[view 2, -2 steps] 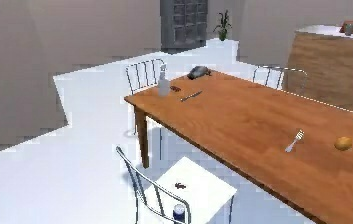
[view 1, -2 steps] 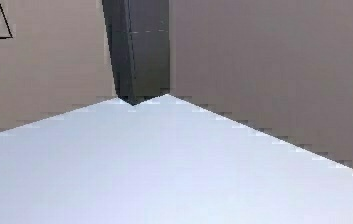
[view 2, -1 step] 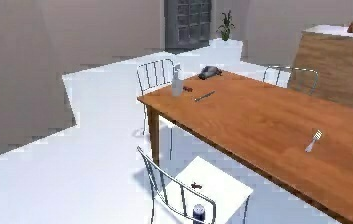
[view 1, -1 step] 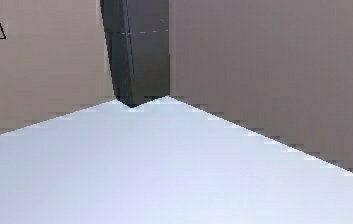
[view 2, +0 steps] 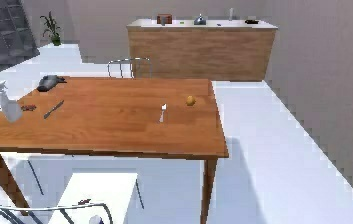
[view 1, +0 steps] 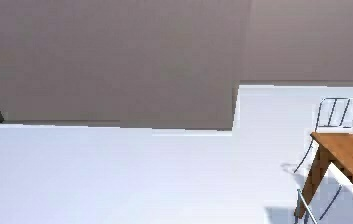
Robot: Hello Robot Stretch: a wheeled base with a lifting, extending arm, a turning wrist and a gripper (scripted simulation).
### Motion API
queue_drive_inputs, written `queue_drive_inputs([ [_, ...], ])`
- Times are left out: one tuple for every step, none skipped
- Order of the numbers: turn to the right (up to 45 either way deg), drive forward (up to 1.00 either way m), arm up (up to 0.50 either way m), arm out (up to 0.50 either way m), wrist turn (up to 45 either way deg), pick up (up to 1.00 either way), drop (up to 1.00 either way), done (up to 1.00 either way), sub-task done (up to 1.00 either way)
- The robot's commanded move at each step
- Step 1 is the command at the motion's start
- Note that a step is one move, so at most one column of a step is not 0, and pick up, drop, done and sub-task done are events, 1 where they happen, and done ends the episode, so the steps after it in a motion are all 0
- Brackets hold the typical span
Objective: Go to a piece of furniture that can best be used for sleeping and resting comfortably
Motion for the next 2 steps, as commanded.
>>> queue_drive_inputs([
  [0.0,0.80,0.00,0.00,0.0,0.00,0.00,0.00,0.00],
  [42.0,0.00,0.00,0.00,0.0,0.00,0.00,0.00,0.00],
])
